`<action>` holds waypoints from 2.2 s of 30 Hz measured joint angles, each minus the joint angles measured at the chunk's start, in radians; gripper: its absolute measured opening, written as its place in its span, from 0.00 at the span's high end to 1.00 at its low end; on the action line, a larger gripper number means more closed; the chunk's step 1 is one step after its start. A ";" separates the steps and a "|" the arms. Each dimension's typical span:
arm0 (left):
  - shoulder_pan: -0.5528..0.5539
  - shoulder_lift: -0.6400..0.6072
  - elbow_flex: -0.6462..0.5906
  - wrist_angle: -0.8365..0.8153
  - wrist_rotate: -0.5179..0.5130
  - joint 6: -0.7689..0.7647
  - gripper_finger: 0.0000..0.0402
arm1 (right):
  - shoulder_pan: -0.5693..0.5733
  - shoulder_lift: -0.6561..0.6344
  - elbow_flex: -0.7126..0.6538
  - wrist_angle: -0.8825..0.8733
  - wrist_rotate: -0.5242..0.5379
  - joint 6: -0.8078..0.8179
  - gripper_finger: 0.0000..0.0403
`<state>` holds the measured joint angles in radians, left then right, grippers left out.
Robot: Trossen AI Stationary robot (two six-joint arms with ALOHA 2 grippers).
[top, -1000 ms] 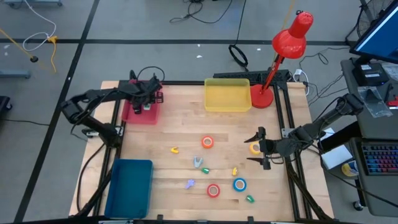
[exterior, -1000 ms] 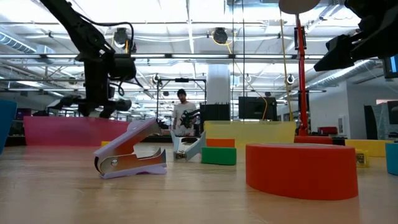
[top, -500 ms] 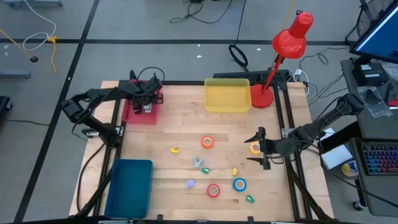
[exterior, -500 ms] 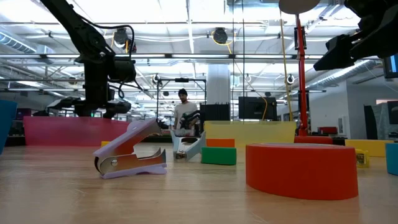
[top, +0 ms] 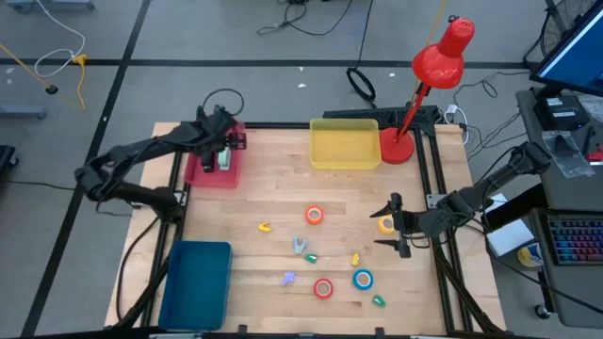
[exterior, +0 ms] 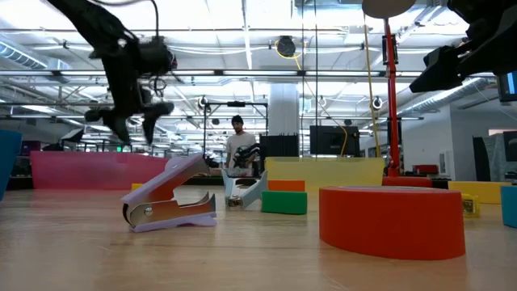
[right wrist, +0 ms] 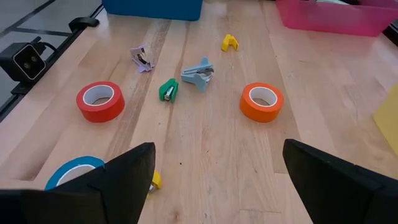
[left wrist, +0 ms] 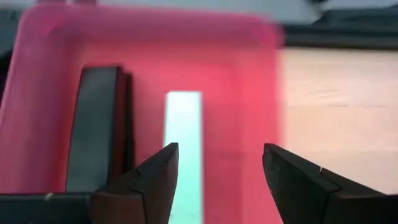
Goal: Pick and place Stapler, Stapler remover, tape
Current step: Put the left yellow stapler into the pink bin
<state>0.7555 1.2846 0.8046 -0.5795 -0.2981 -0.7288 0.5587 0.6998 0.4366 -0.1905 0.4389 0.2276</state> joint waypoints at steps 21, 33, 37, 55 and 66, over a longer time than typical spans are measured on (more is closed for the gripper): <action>-0.991 -0.029 -0.001 0.055 -0.024 0.359 0.42 | 0.000 -0.094 0.001 -0.038 0.003 -0.064 0.15; -1.100 0.241 0.002 0.144 -0.145 0.395 0.42 | 0.000 -0.102 0.001 -0.039 0.001 -0.060 0.15; -1.067 0.298 0.003 0.149 -0.152 0.395 0.42 | 0.000 -0.105 0.001 -0.034 0.001 -0.057 0.14; -0.990 0.312 0.004 0.163 -0.030 0.393 0.42 | 0.000 -0.106 0.001 -0.023 0.001 -0.057 0.15; -0.990 0.270 0.003 0.179 -0.020 0.361 0.42 | 0.000 -0.106 0.001 -0.015 0.001 -0.056 0.15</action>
<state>-0.2340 1.5544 0.8078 -0.4004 -0.3183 -0.3676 0.5583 0.5938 0.4374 -0.2052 0.4397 0.1711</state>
